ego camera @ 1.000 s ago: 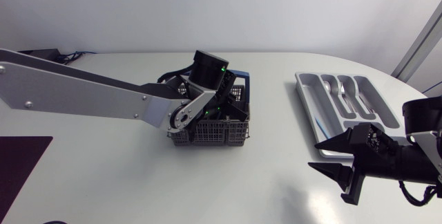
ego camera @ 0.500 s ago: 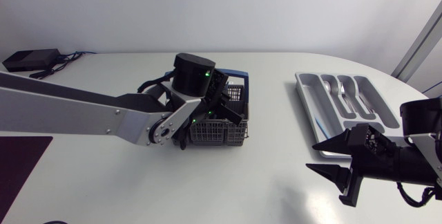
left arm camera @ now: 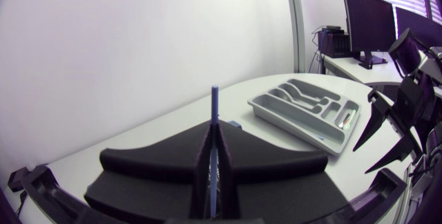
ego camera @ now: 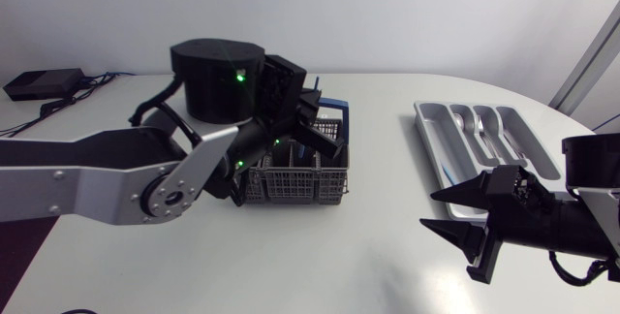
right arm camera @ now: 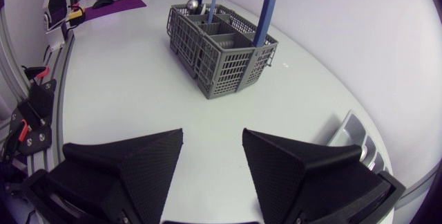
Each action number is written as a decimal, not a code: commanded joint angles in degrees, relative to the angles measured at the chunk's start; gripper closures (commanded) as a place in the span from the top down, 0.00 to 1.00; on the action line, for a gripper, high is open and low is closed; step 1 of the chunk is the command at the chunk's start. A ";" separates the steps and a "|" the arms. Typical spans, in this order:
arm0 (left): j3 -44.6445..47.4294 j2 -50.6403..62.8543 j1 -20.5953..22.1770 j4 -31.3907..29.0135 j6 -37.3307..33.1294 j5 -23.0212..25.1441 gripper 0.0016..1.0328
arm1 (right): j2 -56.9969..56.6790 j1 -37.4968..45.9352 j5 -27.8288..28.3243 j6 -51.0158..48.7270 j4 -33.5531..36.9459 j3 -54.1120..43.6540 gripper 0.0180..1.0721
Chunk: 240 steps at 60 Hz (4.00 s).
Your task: Unload the cutlery basket into the drawer organizer.
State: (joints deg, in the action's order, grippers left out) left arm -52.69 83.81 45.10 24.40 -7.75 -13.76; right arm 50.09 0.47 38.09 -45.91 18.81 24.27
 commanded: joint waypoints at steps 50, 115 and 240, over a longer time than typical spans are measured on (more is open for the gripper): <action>-16.75 -4.27 -16.80 -27.22 24.71 41.88 0.03 | 19.61 -24.90 0.76 36.15 -1.49 29.43 0.69; -20.79 4.78 -19.79 -27.30 31.74 51.64 0.03 | 32.36 -25.26 1.82 38.18 -4.22 37.43 0.41; -9.89 -13.06 -34.64 -47.43 -17.74 40.04 0.96 | 35.61 12.80 -10.40 24.47 5.89 30.75 0.06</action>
State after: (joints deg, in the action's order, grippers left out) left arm -64.29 72.23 9.93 -23.79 -21.98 26.61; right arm 82.89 12.84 29.93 -21.91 26.26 54.63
